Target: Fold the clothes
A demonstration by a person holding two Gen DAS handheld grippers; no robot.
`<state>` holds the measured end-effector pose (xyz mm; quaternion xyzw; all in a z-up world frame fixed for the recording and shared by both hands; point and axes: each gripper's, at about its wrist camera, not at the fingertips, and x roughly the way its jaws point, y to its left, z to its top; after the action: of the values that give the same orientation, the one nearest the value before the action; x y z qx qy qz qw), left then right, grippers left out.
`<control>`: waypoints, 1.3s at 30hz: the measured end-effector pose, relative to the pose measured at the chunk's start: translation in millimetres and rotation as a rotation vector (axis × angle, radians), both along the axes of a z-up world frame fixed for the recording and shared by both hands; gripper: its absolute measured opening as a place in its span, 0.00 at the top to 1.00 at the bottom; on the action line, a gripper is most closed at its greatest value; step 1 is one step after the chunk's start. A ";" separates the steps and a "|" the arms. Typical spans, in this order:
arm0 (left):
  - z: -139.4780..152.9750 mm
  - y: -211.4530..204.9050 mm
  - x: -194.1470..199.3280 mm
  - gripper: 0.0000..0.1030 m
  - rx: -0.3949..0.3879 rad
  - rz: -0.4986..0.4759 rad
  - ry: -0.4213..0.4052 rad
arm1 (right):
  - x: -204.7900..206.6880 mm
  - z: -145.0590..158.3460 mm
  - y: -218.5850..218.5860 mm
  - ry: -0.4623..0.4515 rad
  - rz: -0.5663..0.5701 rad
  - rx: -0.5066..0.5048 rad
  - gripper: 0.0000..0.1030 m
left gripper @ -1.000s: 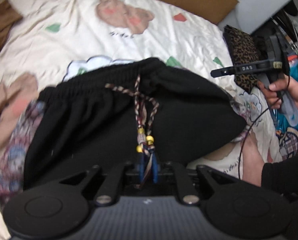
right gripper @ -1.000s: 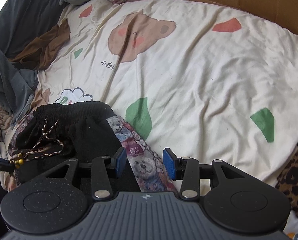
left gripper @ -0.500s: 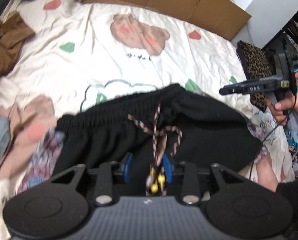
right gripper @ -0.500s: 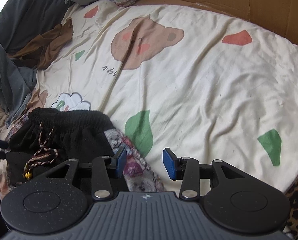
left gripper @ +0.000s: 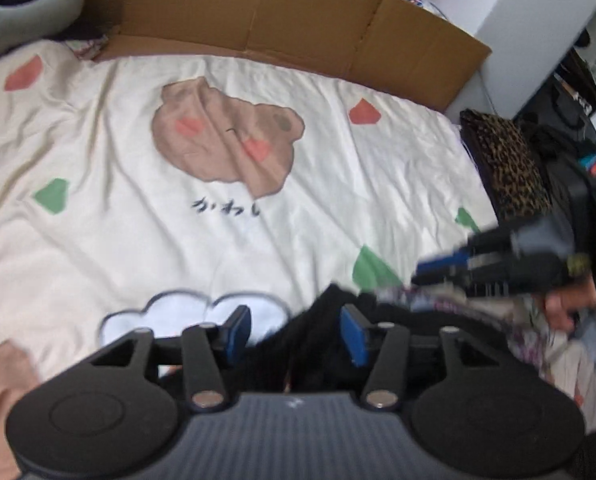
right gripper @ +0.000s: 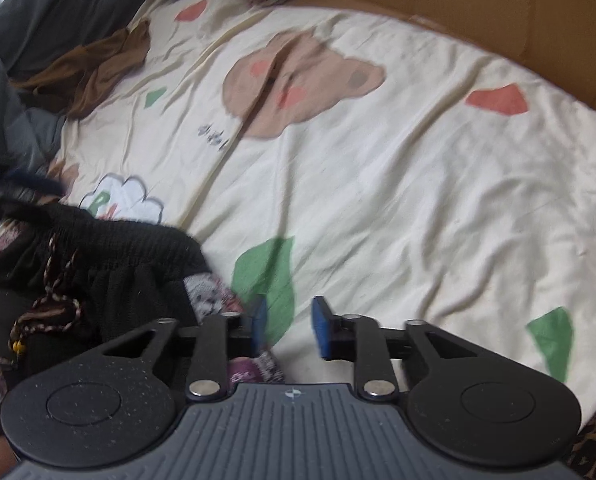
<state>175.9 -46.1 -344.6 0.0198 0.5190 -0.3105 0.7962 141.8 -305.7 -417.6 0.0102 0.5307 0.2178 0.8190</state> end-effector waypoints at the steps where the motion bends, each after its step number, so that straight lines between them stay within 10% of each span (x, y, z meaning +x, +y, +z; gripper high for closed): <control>1: -5.0 -6.6 3.0 0.49 0.000 -0.007 0.001 | -1.7 -2.0 1.9 0.008 0.005 0.002 0.77; 23: -69.9 -76.3 29.7 0.51 0.054 -0.064 0.192 | -32.6 -5.9 26.6 0.070 0.113 0.073 0.78; 39: -41.3 -49.0 -5.3 0.70 0.045 -0.175 0.217 | -37.3 4.9 26.1 0.080 0.163 0.103 0.77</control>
<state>170.6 -95.1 -385.9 0.0492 0.6051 -0.3673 0.7046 104.5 -279.6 -412.8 0.0178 0.5502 0.3102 0.7751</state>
